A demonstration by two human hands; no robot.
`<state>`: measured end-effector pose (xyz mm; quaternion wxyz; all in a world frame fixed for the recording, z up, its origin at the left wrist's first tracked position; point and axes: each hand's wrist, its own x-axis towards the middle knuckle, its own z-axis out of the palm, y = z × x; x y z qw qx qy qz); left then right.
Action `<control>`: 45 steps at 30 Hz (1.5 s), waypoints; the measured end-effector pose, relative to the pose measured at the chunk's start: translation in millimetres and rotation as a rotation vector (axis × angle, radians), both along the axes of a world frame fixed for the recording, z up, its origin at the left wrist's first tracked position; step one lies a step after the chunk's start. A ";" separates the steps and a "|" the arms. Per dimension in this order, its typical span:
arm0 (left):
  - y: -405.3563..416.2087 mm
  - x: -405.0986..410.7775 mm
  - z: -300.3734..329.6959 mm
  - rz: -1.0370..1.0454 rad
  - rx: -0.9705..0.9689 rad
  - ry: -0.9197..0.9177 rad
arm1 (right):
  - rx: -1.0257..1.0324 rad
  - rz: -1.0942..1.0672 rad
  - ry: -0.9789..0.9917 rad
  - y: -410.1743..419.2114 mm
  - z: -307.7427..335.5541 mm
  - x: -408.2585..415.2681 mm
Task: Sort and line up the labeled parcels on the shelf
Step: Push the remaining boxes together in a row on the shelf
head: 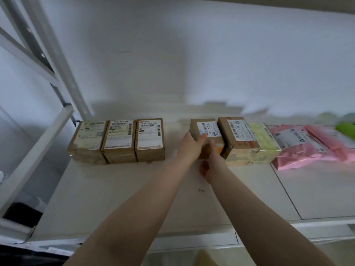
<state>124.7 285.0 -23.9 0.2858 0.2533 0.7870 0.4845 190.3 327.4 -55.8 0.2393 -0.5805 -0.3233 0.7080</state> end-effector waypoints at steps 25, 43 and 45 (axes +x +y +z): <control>-18.4 -9.8 -9.1 0.189 0.285 0.104 | 0.081 0.108 0.350 -4.1 11.1 2.4; -90.6 -79.9 87.4 -0.232 0.128 0.363 | 0.169 0.502 0.417 8.5 55.1 8.1; -92.0 -81.8 84.6 -0.226 0.150 0.330 | 0.150 0.482 0.437 5.1 55.0 7.9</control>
